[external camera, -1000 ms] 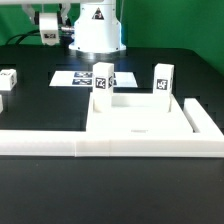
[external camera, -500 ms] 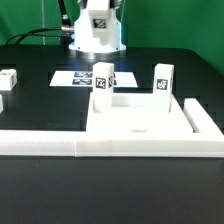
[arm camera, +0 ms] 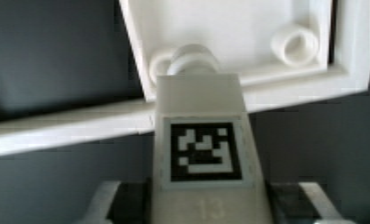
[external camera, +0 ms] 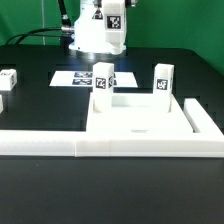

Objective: Assemble square table

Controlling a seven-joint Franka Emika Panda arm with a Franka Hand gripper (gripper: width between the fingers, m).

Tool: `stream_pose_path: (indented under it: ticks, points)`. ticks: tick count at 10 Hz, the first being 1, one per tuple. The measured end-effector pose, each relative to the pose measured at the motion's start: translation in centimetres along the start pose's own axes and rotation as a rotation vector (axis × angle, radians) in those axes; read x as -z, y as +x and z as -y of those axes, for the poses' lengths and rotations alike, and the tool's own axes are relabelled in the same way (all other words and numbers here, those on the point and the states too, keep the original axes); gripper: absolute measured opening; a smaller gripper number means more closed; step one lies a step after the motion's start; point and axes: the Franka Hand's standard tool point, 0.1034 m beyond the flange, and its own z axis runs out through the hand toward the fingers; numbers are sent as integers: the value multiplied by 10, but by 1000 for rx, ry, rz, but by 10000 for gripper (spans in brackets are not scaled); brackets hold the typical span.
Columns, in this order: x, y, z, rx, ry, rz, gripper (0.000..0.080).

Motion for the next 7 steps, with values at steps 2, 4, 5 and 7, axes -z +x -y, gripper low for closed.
stream_pose_path:
  ticks: [2,4,5,7]
  points:
    - [-11,-6,27,-61,30,-178,290]
    - [-45,-22,75,-95,52,-190,290]
    - [-52,-19,86,-94,44,-174,290]
    - [-50,-18,82,-77,40,-182,290]
